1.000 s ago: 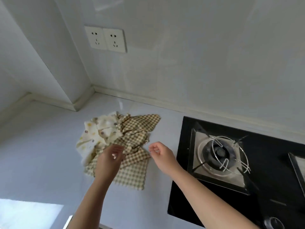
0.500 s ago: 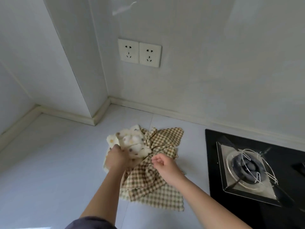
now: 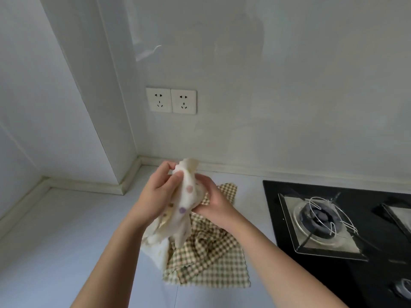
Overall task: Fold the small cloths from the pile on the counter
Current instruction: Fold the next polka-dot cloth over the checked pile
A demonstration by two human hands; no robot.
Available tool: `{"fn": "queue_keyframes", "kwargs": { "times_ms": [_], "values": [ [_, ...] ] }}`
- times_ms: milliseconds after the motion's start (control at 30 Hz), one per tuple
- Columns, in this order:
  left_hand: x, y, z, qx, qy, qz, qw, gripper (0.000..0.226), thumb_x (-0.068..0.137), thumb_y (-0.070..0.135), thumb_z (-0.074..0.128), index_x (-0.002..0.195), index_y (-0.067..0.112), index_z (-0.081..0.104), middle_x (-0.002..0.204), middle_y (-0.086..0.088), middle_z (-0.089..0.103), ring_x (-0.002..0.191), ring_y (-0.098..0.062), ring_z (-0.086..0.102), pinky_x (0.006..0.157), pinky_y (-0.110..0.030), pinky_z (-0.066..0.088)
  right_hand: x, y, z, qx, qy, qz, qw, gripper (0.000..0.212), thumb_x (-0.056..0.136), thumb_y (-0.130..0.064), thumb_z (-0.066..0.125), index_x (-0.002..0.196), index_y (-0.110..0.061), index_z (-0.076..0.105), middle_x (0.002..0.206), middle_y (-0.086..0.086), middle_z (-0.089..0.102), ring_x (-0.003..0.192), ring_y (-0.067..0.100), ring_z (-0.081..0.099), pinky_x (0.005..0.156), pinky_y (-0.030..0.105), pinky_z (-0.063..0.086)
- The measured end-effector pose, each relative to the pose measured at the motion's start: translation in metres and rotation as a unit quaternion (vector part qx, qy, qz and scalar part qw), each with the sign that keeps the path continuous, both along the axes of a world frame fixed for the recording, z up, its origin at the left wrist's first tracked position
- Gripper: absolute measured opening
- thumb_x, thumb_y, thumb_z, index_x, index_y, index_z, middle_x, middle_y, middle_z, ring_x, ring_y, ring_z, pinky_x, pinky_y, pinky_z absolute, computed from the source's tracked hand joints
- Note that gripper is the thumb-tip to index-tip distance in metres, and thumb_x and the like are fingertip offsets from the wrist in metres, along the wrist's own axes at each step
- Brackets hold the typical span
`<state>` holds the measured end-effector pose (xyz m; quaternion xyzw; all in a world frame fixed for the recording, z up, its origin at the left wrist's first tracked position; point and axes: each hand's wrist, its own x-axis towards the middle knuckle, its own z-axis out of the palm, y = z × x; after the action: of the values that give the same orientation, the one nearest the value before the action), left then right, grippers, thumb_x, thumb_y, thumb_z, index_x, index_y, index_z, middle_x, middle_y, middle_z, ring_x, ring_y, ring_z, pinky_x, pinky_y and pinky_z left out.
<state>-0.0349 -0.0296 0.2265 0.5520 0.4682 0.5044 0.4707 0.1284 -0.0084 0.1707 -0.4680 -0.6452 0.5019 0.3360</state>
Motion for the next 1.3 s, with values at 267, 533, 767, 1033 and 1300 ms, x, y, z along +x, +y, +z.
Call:
{"fn": "queue_keyframes", "kwargs": {
  "times_ms": [267, 533, 767, 1033, 1300],
  "values": [
    [-0.004, -0.005, 0.001, 0.001, 0.225, 0.011, 0.974, 0.043, 0.074, 0.040, 0.081, 0.098, 0.038, 0.045, 0.072, 0.012, 0.056, 0.054, 0.000, 0.057, 0.050, -0.025, 0.046, 0.039, -0.014, 0.022, -0.036, 0.127, -0.102, 0.986, 0.013, 0.097, 0.000, 0.050, 0.098, -0.006, 0.061, 0.085, 0.011, 0.070, 0.075, 0.025, 0.070, 0.071, 0.035, 0.060],
    [0.017, -0.014, -0.007, -0.008, 0.280, -0.019, 0.960, 0.016, 0.091, 0.025, 0.064, 0.080, 0.013, 0.059, 0.068, 0.001, 0.064, 0.059, -0.008, 0.057, 0.057, -0.030, 0.045, 0.059, -0.029, 0.023, -0.180, 0.218, -0.109, 0.953, 0.029, 0.103, -0.026, 0.042, 0.101, -0.008, 0.065, 0.086, 0.012, 0.069, 0.068, 0.020, 0.065, 0.059, 0.030, 0.052],
    [0.043, -0.018, -0.009, 0.008, 0.262, -0.002, 0.965, 0.021, 0.096, 0.023, 0.056, 0.085, 0.007, 0.047, 0.063, -0.004, 0.049, 0.041, -0.010, 0.045, 0.040, -0.029, 0.041, 0.074, -0.043, 0.004, -0.139, 0.082, -0.027, 0.987, 0.035, 0.084, -0.028, 0.072, 0.116, -0.015, 0.067, 0.112, -0.001, 0.073, 0.108, 0.016, 0.067, 0.100, 0.037, 0.050],
    [0.029, -0.006, -0.006, 0.074, 0.259, 0.108, 0.957, 0.025, 0.095, 0.025, 0.055, 0.075, 0.012, 0.046, 0.056, -0.006, 0.044, 0.055, -0.018, 0.041, 0.055, -0.051, 0.053, 0.110, -0.034, 0.007, -0.080, -0.119, 0.045, 0.989, 0.023, 0.078, -0.021, 0.080, 0.098, -0.016, 0.070, 0.097, 0.000, 0.074, 0.093, 0.018, 0.070, 0.085, 0.034, 0.056],
    [0.027, -0.010, -0.010, -0.136, -0.083, 0.069, 0.985, 0.021, 0.099, 0.019, 0.050, 0.083, 0.009, 0.061, 0.069, -0.006, 0.064, 0.056, -0.018, 0.061, 0.042, -0.024, 0.048, 0.114, -0.025, -0.004, -0.279, 0.461, -0.140, 0.830, 0.049, 0.089, -0.046, 0.056, 0.120, -0.009, 0.064, 0.127, 0.018, 0.062, 0.113, 0.035, 0.061, 0.099, 0.048, 0.045]
  ]
}}
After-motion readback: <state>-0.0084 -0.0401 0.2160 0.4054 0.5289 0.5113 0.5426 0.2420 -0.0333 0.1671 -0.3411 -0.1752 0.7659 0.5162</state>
